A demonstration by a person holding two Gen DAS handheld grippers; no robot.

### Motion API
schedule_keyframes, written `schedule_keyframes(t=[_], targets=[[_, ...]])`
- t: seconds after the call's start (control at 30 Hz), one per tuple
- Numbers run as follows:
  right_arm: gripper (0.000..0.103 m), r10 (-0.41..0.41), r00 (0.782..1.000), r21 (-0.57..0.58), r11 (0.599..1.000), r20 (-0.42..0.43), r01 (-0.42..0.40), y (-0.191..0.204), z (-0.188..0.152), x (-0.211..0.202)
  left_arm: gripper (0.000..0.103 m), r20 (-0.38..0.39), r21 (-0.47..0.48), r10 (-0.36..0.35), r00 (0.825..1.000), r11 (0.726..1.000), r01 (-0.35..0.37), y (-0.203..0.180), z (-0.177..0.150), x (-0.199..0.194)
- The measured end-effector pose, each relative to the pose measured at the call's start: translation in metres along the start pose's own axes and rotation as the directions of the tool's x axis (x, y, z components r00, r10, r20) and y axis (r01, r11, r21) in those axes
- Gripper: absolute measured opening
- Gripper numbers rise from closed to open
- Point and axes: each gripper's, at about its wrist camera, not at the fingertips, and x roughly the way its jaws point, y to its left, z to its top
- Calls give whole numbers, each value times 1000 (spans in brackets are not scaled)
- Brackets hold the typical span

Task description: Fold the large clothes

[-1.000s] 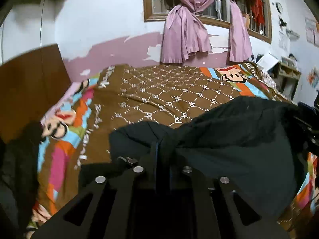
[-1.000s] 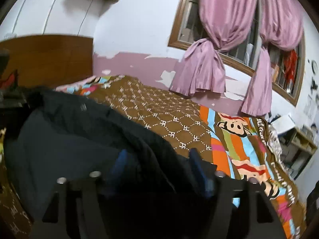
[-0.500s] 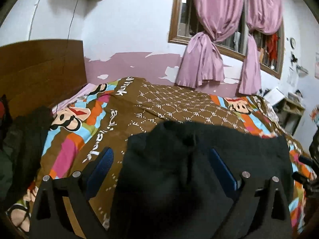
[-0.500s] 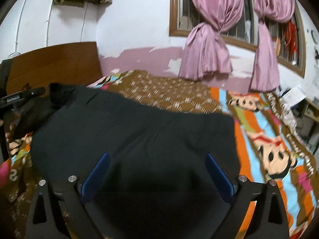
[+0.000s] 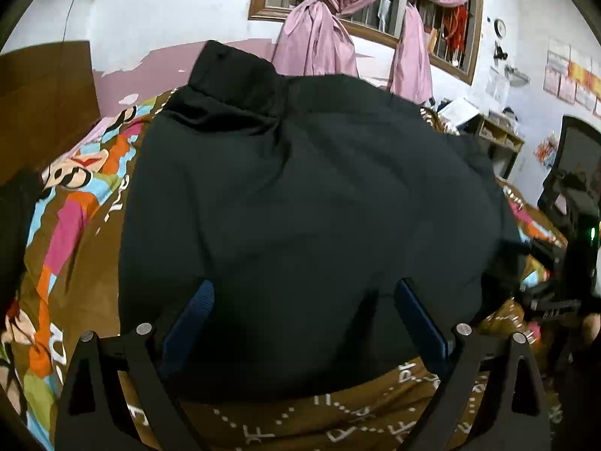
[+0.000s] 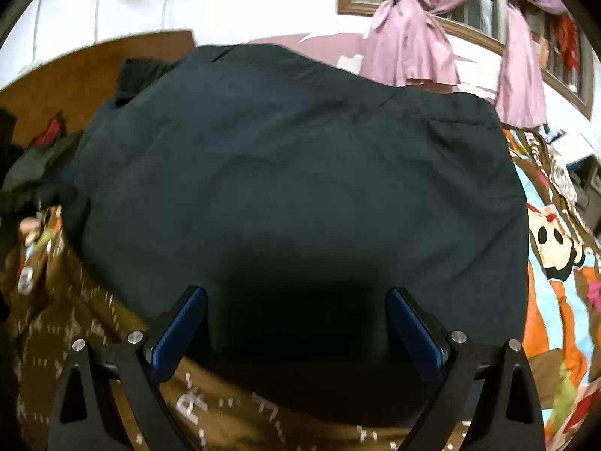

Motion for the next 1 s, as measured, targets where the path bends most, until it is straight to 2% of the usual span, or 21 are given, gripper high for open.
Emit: schedule_keyframes(t=[0.13, 0.27, 0.43, 0.6, 0.7, 0.77, 0.83, 0.9, 1.0], targets=[[99, -36, 998, 67, 997, 56, 32, -19, 26, 12, 94, -22, 11, 61, 998, 998, -61, -3, 12, 16], [103, -42, 998, 85, 996, 36, 39, -33, 56, 39, 94, -39, -22, 90, 995, 996, -91, -4, 33, 28], [103, -44, 999, 83, 996, 23, 42, -42, 76, 69, 94, -28, 0, 139, 990, 990, -139, -3, 59, 52], [103, -44, 999, 78, 996, -4, 44, -55, 91, 91, 96, -24, -50, 159, 987, 986, -160, 6, 87, 74], [103, -49, 999, 93, 994, -24, 51, -66, 99, 104, 99, -22, -31, 212, 977, 977, -213, 10, 103, 90], [103, -41, 998, 103, 994, -41, 45, -74, 105, 115, 99, -39, -18, 260, 965, 965, -261, 16, 108, 102], [103, -11, 998, 118, 993, -58, 18, -80, 107, 124, 99, -53, -44, 296, 954, 954, -298, 26, 108, 111], [103, 11, 998, 119, 993, -69, -2, -83, 108, 133, 100, -38, -85, 300, 953, 949, -302, 36, 103, 117], [103, 21, 997, 111, 994, -69, -13, -83, 109, 144, 102, -26, -97, 299, 954, 949, -300, 43, 98, 128]])
